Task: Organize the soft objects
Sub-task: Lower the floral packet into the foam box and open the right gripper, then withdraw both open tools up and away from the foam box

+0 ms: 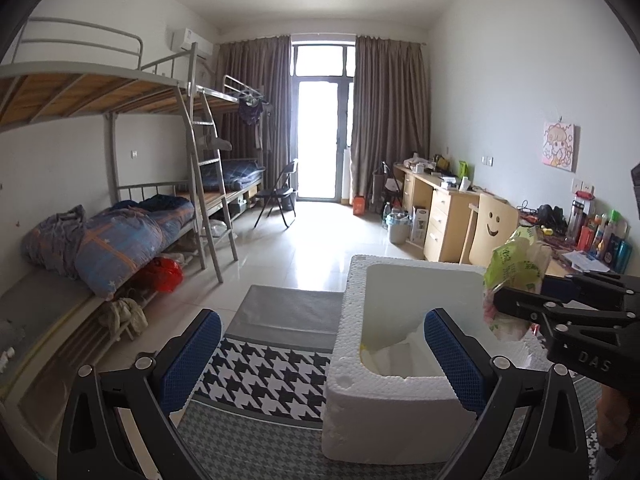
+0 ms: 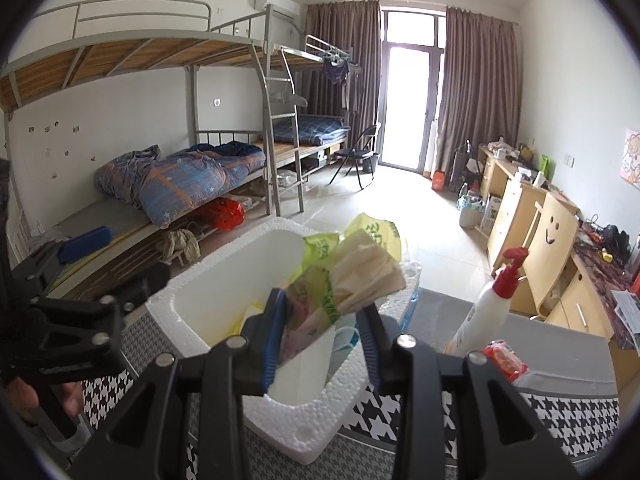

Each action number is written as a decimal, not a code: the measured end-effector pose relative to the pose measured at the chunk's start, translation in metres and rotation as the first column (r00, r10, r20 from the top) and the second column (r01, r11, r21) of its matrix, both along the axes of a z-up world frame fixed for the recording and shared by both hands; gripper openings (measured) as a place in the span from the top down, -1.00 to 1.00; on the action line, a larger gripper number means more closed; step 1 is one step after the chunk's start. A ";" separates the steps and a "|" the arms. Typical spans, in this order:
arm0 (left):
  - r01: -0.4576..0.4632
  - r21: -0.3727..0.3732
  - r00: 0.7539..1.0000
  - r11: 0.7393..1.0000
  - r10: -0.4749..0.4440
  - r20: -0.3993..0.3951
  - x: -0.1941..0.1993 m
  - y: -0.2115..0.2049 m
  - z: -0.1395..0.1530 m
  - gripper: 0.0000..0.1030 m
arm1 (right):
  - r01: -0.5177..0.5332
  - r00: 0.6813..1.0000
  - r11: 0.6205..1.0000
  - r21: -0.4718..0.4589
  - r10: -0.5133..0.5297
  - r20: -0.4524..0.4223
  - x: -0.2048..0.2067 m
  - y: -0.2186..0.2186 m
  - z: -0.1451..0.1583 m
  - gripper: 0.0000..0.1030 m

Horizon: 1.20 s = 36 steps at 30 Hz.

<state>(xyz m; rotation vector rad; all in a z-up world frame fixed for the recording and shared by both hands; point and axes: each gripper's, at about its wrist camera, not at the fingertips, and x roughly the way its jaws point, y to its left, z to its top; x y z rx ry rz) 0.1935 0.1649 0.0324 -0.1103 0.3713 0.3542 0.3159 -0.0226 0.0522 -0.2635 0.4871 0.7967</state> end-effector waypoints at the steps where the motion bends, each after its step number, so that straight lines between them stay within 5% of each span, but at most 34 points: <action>1: 0.001 0.001 1.000 1.000 -0.001 0.000 -0.001 0.001 0.000 -0.98 | -0.001 1.000 1.000 -0.003 0.001 -0.004 0.001 0.001 -0.001 0.22; 8: -0.005 -0.001 1.000 1.000 0.005 0.003 -0.009 0.005 0.000 -0.98 | 0.010 1.000 1.000 -0.023 -0.011 -0.024 0.010 0.013 -0.003 0.22; 11: -0.013 -0.004 1.000 1.000 0.013 0.007 -0.012 0.009 0.000 -0.98 | 0.003 0.999 0.999 -0.037 -0.004 -0.042 0.012 0.019 -0.006 0.02; 13: -0.015 -0.005 1.000 1.000 0.015 0.013 -0.015 0.011 0.001 -0.98 | -0.003 0.999 0.999 -0.050 0.001 -0.042 0.010 0.022 -0.009 -0.33; 26: 0.017 0.012 1.000 1.000 -0.017 0.021 -0.027 -0.006 0.009 -0.98 | 0.000 1.000 1.000 -0.025 0.000 -0.014 -0.008 0.004 0.003 -0.37; 31: 0.019 0.021 0.999 1.000 -0.020 0.037 -0.033 -0.013 0.017 -0.98 | 0.017 1.000 1.000 0.012 -0.017 0.025 -0.019 -0.010 0.012 -0.72; 36: 0.030 0.040 0.999 0.999 -0.032 0.043 -0.039 -0.023 0.022 -0.98 | 0.025 0.998 0.999 0.037 -0.027 0.049 -0.030 -0.022 0.019 -0.81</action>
